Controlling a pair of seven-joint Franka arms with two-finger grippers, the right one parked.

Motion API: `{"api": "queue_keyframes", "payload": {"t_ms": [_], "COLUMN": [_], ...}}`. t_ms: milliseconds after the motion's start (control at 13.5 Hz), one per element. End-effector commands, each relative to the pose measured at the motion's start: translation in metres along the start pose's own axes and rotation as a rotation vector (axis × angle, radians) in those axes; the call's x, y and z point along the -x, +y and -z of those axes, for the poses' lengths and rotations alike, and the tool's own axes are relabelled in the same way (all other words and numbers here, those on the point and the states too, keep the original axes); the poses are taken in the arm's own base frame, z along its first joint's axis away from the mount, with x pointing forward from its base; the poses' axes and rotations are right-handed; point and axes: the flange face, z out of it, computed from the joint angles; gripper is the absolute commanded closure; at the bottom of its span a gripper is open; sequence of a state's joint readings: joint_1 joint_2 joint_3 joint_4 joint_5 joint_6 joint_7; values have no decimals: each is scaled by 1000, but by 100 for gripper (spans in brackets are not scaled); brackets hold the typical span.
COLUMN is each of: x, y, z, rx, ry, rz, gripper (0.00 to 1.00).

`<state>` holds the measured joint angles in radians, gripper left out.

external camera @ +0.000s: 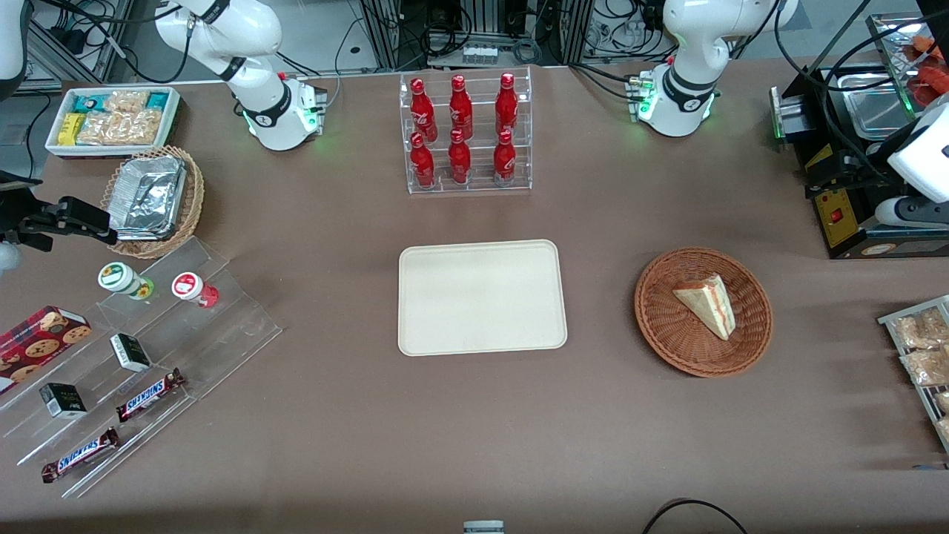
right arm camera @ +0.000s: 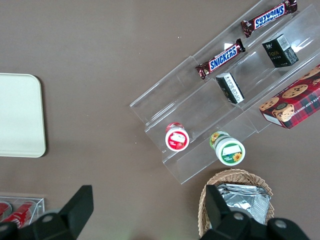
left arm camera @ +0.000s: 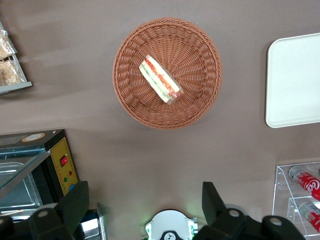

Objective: Place sandwich from basket to tray
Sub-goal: 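Move the left gripper over the wicker basket toward the sandwich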

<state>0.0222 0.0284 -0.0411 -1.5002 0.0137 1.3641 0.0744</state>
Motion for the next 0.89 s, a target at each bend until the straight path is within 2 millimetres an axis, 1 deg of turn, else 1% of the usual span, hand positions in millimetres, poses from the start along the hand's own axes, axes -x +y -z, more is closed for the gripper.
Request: {"api": "queue_keyframes", "payload": {"t_ms": [0, 149, 297, 520, 743, 817], "x": [-3, -5, -12, -27, -40, -46], "y": [5, 11, 13, 13, 12, 12], "z": [6, 1, -9, -45, -76, -90], "rx": [-5, -6, -3, -1, -6, -7], "ry": [11, 0, -16, -48, -29, -26], "rz": [22, 25, 20, 18, 14, 15], "gripper": [0, 0, 0, 0, 0, 0]}}
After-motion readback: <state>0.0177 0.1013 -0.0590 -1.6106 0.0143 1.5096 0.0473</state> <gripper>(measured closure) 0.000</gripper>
